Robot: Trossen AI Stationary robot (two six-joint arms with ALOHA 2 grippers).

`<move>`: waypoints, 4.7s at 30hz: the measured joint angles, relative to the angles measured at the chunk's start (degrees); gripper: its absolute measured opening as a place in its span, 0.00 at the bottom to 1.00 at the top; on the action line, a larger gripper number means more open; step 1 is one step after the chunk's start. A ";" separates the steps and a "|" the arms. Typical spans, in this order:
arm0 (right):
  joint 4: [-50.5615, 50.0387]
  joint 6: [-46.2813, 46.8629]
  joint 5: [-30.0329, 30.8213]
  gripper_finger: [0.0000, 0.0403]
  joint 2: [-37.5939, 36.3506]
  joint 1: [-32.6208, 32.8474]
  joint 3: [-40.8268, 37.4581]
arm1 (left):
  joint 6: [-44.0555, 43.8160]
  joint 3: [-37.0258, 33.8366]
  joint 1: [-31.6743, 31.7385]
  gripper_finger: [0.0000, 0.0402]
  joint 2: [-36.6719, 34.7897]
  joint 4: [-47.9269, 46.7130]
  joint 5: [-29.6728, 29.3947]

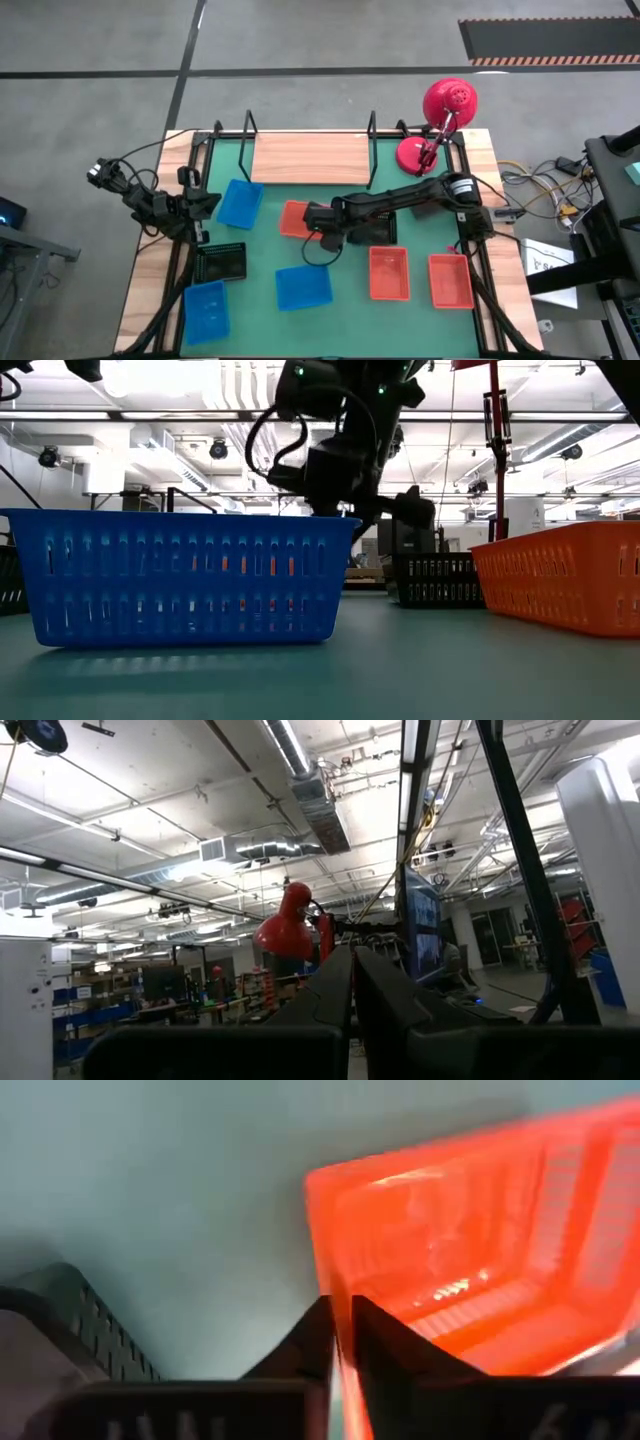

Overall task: Stack baskets on shelf by color
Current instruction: Put the left orange basket on the shelf

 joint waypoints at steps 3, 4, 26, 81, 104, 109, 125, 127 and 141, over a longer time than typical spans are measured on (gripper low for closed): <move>-0.38 2.58 -0.07 0.03 -0.13 0.76 1.44 | 0.00 0.00 0.00 0.00 0.00 0.02 0.00; -0.47 3.49 -0.09 0.03 -0.13 1.09 2.10 | 0.00 0.00 0.00 0.00 0.00 0.01 0.00; -1.96 46.71 19.30 0.02 0.74 -3.04 23.86 | 0.00 0.00 0.00 0.00 0.02 0.02 0.02; -20.82 55.41 9.93 0.09 12.44 -16.43 43.85 | -0.04 0.00 -0.02 0.00 0.39 -0.02 -0.85; -24.78 60.26 4.21 0.02 17.99 -24.66 43.61 | 0.00 0.00 -0.01 0.00 0.59 0.02 -0.84; -23.59 61.29 4.24 0.02 19.52 -24.63 43.59 | 0.00 0.00 0.00 0.00 0.59 0.02 -0.84; -11.63 51.27 7.52 0.02 16.48 -15.07 43.57 | 0.35 0.00 0.00 0.00 0.58 0.04 -0.83; -12.76 50.81 9.13 0.02 15.95 -13.71 43.57 | 0.35 0.00 -0.01 0.00 0.58 0.05 -0.83; -24.98 60.46 9.40 0.02 1.42 2.22 33.58 | -4.51 0.81 0.00 0.00 5.33 1.71 -0.93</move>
